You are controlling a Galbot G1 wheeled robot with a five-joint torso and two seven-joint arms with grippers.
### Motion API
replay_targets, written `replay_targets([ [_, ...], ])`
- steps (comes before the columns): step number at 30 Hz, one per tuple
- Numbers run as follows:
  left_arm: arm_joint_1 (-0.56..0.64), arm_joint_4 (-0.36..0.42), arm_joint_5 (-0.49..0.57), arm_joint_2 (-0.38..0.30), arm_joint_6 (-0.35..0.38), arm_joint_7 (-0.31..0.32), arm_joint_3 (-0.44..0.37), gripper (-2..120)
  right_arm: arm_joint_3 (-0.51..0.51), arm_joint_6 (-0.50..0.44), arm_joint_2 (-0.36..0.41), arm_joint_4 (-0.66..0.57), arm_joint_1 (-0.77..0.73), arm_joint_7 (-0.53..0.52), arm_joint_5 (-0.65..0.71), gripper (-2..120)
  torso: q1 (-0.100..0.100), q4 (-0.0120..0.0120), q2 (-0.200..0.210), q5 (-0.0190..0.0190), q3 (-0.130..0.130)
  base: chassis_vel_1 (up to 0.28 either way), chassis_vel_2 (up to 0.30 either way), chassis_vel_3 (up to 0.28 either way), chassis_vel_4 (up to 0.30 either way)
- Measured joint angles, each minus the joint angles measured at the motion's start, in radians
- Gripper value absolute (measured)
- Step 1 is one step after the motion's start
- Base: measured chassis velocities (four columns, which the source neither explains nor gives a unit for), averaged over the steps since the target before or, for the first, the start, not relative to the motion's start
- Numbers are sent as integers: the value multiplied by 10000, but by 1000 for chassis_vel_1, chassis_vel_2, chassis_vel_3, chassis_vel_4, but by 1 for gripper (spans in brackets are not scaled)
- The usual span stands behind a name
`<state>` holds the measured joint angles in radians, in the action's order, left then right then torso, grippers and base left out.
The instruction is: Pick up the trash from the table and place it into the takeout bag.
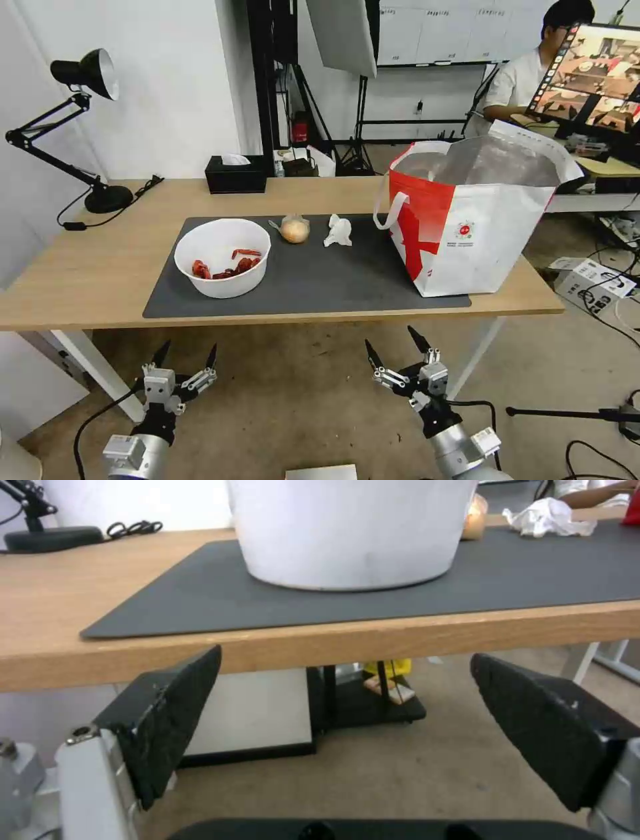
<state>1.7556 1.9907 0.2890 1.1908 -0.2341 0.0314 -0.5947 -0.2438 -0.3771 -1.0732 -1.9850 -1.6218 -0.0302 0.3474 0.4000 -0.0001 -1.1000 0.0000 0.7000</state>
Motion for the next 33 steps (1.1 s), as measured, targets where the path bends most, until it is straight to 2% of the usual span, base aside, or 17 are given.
replay_targets([
  [7,-203,-68,-34,-66,-34,-5,45,100,266,227,2,-212,320,-46,-44,100,0,-2,0,-1,0,0,0,0,0],
  [12,-433,-128,174,-235,-294,-6,50,100,1166,1074,558,-578,2255,-355,27,100,1,2,0,-2,1,0,0,0,0],
  [14,-477,-145,258,-246,-344,-15,49,100,1366,1220,674,-575,2595,-407,116,100,1,1,1,-2,1,0,0,0,0],
  [18,-523,-156,397,-274,-397,-29,36,100,2272,1589,884,-113,4015,-634,398,100,1,0,1,0,1,0,0,0,0],
  [24,-549,-215,459,-264,-431,-35,-1,100,3838,2336,701,953,6781,-1304,816,100,2,3,1,-2,2,0,0,0,0],
  [25,-549,-215,459,-264,-431,-35,-1,100,3838,2336,701,953,6781,-1304,816,100,2,3,1,-2,2,0,0,0,0],
  [28,-548,-243,465,-256,-447,-27,-8,100,4540,3299,451,1538,8018,-2040,924,100,2,2,2,-3,2,0,0,0,0],
  [33,-446,-197,514,-277,-249,-30,-72,100,5134,4237,10,2382,9192,-2784,1266,100,2,3,2,-2,2,0,0,0,0],
])
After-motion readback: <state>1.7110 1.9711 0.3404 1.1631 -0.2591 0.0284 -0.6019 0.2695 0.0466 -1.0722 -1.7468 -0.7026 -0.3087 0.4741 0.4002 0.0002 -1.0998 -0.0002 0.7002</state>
